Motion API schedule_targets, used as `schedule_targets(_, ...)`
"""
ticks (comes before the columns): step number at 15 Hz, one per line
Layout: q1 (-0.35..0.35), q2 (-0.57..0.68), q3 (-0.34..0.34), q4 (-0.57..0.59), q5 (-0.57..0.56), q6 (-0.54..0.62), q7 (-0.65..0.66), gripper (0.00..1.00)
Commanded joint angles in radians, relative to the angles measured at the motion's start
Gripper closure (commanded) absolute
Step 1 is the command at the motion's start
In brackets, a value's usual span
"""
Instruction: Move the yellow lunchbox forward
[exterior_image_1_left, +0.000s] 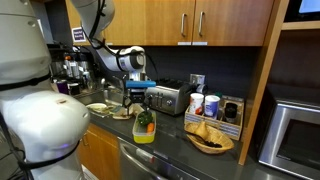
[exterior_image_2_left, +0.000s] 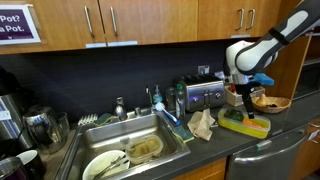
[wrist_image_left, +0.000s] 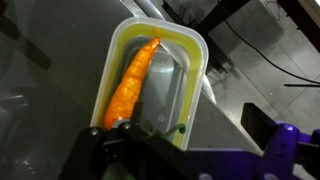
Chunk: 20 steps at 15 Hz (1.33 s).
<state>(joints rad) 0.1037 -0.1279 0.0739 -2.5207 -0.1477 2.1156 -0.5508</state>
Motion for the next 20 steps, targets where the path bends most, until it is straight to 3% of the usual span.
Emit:
schedule_targets(1,0.025,-0.019,0.000,-0.031,0.059,0.036,-0.049,0.00)
schedule_targets(12,0.033,-0.044,-0.028,-0.154,0.260,0.255,-0.170,0.00)
schedule_targets(20,0.028,-0.049,-0.049,-0.203,0.324,0.318,-0.168,0.00)
